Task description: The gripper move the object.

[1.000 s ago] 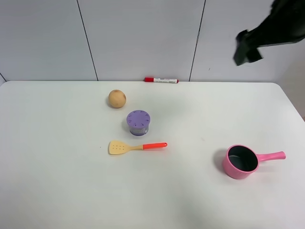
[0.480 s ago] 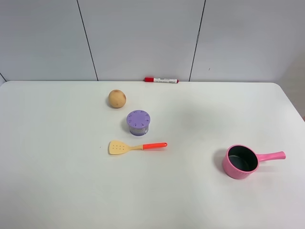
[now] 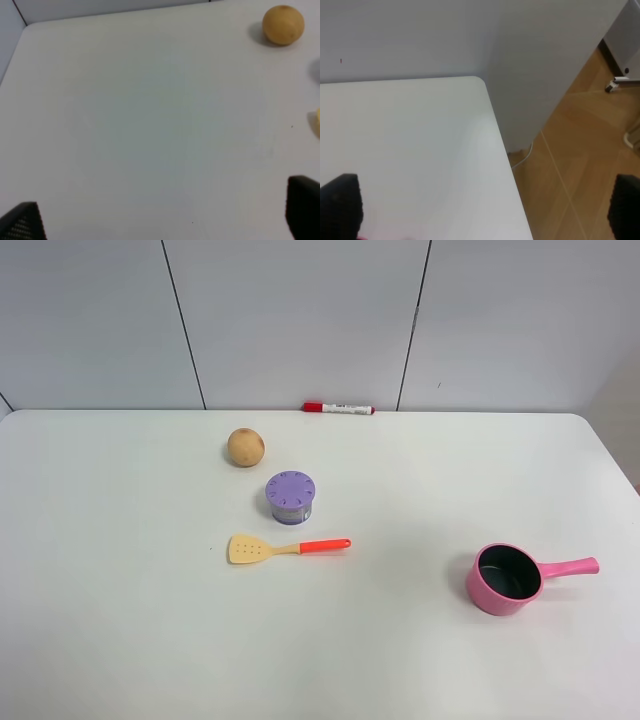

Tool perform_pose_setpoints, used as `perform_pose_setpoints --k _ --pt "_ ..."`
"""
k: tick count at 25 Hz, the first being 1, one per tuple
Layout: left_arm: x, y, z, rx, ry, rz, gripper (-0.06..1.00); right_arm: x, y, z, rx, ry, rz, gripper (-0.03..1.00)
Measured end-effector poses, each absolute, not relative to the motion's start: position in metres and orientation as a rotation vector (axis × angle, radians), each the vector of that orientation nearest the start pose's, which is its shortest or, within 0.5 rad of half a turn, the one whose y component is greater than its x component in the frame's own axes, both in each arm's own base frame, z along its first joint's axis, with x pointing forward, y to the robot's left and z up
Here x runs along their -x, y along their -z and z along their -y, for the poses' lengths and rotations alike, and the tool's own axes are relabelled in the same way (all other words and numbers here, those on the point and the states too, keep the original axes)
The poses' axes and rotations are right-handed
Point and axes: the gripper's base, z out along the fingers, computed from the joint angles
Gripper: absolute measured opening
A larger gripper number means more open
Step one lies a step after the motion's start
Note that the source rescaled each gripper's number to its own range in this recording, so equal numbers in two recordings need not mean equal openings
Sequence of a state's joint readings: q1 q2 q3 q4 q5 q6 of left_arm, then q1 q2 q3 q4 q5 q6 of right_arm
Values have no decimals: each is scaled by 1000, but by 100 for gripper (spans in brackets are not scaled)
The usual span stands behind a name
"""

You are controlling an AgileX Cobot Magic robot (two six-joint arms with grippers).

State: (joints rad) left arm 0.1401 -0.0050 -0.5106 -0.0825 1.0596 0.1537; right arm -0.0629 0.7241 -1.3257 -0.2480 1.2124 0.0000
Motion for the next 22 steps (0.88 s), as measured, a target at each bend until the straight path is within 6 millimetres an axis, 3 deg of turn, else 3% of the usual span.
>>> perform_pose_setpoints --k 6,12,16,22 --pt "6 -280 7 -18 -87 -2026 100 -18 -400 18 -132 259 -2097 100" --pt "6 -280 7 -18 -87 -2026 100 20 -345 11 -115 195 -1929 100" --pt "6 -280 7 -18 -87 -2026 100 23 -316 9 -112 176 -1886 100" --pt "6 -280 7 -18 -87 -2026 100 13 -300 5 -104 108 -1927 100"
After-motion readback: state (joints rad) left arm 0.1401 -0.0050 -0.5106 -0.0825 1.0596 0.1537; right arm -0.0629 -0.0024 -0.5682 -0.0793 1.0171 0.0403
